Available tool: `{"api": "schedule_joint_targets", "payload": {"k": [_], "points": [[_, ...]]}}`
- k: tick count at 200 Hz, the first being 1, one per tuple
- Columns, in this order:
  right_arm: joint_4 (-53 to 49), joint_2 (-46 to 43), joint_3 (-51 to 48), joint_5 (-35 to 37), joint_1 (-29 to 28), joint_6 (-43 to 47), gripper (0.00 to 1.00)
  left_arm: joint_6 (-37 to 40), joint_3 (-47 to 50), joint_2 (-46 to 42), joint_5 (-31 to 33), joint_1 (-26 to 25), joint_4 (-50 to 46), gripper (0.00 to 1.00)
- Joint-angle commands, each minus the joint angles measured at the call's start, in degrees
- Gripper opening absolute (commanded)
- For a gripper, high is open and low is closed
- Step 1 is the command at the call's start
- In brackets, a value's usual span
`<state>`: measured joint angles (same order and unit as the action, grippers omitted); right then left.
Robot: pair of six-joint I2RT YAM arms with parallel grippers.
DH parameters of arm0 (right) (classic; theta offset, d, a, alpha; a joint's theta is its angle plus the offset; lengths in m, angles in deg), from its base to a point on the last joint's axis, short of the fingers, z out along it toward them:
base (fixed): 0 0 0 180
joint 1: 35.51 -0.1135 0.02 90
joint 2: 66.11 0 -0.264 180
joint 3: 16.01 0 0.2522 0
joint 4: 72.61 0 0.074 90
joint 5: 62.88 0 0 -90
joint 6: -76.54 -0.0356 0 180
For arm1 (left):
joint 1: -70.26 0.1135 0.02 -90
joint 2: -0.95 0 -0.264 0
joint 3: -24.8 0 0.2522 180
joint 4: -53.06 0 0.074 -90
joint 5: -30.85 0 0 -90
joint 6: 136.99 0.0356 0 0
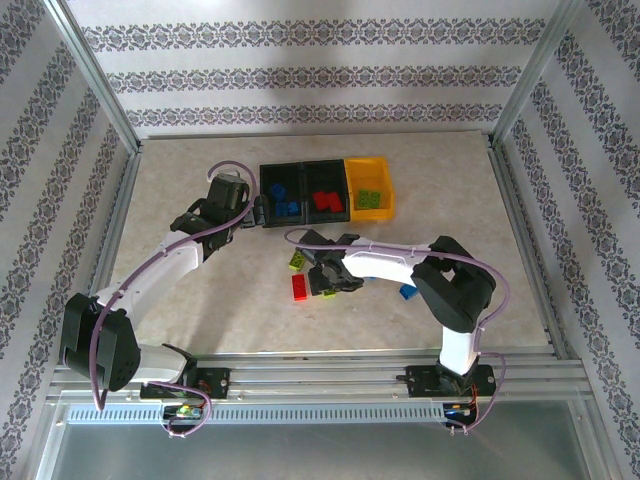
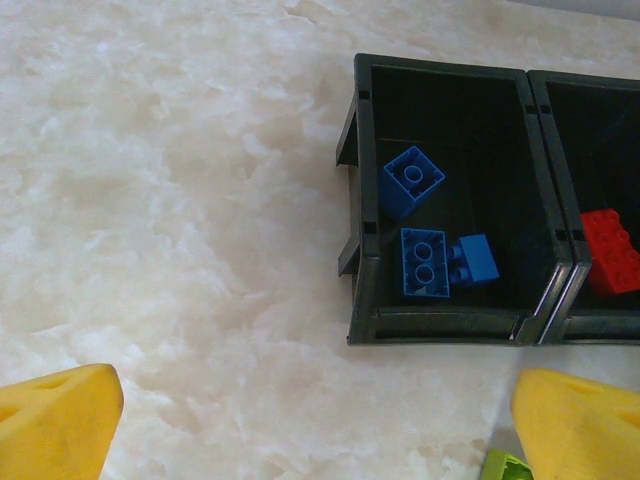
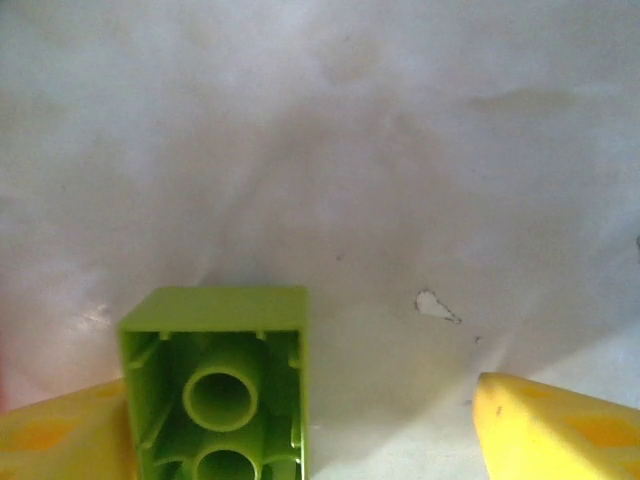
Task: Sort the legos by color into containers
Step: Pick up the lego from the center of the table.
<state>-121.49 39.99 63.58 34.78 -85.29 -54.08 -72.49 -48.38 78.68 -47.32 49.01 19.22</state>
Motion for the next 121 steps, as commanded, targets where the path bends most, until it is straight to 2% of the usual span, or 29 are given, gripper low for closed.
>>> {"api": "schedule_joint_targets", "payload": {"k": [1,75,102,121], "points": [[-1.2,-0.8,-1.2,1.1,-0.3,-1.0,0.69,-0.9,0.2,0.0,-0.8,0.8,2.1,1.00],[0.7,-1.3,0.9,0.0,-0.2,0.8,0.28,-0.5,0.5,-1.1,0.2,0.9,1.2,1.00],[0.4,-4.8,0.7,0.9,1.0,1.6,0.19,-0.5,0.9,-1.7,0.6,1.0,1.0,1.00],[0.3,-7.7,0.2,1.7,2.7,2.3,0.18,-0.5,1.0,-2.0,0.6,1.0,1.0,1.00]]}}
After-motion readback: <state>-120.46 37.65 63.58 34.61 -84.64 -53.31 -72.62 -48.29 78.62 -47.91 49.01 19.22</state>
